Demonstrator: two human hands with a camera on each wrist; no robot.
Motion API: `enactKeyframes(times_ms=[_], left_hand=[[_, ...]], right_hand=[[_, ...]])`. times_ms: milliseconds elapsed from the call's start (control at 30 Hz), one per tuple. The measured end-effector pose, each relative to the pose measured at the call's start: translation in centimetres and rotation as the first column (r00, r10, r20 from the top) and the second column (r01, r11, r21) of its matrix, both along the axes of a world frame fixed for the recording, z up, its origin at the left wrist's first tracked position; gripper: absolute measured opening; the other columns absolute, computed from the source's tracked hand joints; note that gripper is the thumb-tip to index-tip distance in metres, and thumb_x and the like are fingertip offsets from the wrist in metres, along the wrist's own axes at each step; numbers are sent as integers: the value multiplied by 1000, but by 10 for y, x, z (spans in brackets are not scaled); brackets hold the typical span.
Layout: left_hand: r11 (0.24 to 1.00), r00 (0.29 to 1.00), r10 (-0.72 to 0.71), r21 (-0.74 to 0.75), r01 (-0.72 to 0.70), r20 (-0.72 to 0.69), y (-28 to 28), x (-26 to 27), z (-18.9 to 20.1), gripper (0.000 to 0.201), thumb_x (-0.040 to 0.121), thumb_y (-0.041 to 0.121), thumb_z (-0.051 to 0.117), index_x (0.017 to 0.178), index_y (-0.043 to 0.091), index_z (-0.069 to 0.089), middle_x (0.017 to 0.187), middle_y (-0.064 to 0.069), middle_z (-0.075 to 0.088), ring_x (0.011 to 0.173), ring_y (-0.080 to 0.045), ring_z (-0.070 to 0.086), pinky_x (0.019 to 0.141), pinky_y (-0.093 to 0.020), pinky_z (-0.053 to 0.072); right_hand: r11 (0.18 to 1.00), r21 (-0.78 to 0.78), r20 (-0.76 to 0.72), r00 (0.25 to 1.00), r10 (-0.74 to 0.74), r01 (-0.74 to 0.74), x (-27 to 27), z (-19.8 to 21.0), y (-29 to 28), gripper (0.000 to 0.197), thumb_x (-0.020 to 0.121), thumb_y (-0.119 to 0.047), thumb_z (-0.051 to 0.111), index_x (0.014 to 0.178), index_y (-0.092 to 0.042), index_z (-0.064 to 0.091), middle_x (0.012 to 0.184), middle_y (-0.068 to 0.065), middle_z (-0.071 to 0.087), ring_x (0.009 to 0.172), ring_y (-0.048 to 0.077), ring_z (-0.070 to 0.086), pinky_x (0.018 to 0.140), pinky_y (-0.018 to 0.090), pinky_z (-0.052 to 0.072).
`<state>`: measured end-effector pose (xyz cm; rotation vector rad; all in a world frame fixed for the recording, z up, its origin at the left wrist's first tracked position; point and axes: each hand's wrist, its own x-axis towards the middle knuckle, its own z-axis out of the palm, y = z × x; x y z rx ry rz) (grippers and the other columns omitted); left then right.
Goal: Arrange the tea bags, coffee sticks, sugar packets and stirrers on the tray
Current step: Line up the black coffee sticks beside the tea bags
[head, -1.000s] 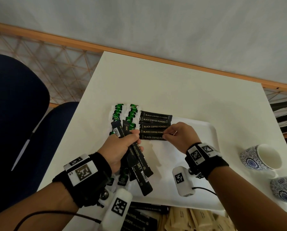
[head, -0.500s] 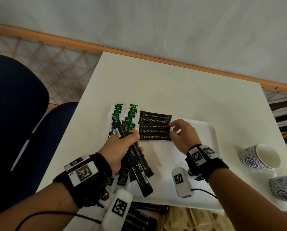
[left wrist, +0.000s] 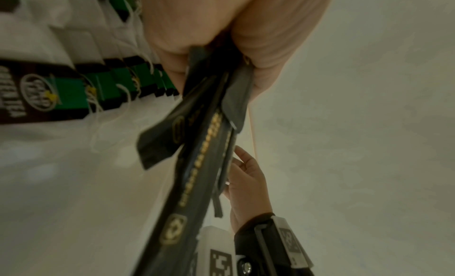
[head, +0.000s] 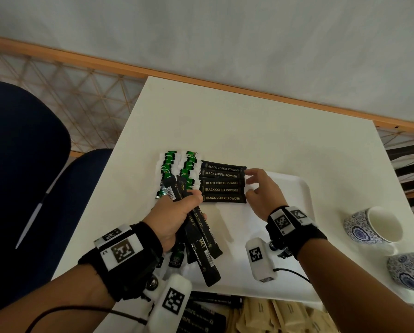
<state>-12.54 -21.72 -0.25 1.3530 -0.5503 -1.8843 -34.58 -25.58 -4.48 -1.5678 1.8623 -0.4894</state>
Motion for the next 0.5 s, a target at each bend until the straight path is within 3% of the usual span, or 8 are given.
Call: enactKeyframes(times_ms=[133,267,333,400,500], left_hand=[[1000,1000,3,4,-3,3,0,0,0,10,89,11,64,80,16,62,70,-6,58,64,-22,61,64,-33,54],[999,999,34,-21,-34,14,-1,1,-1,11,88,10,64,79,17,65,68,-4,60,64,-21,61,66,-33,53],[998,999,48,-46,-46,23,-1,0,0,10,88,13,64,80,17,66,64,-1,61,61,-18,60,64,-33,53],[996,998,58,-67,-56,22,-1,-2,1,2,89,16,65,87,14,66,64,0,64,59,-16,62,59,-31,55],[992,997,64,-108,-60,41,0,-4,3,8,89,17,64,92,9,65,69,-4,68,61,-18,62,55,-29,55]], right_hand=[[1000,22,19,1000,4,-5,4,2,0,44,86,-6,48,126,-25,45,110,-3,56,86,16,59,74,28,48],[997,-70,15,1000,-23,24,9,10,7,38,87,-10,52,120,-29,49,105,-7,54,70,9,57,64,20,42],[997,-80,137,990,17,-6,18,22,13,23,89,-17,58,108,-29,57,93,-10,61,63,6,57,62,18,43],[989,31,292,948,128,-143,31,38,22,11,89,-31,62,100,-28,63,84,-7,67,64,3,59,63,18,46],[921,201,474,856,206,-333,48,49,35,21,85,-41,64,95,-22,66,85,2,71,69,11,64,62,23,49]])
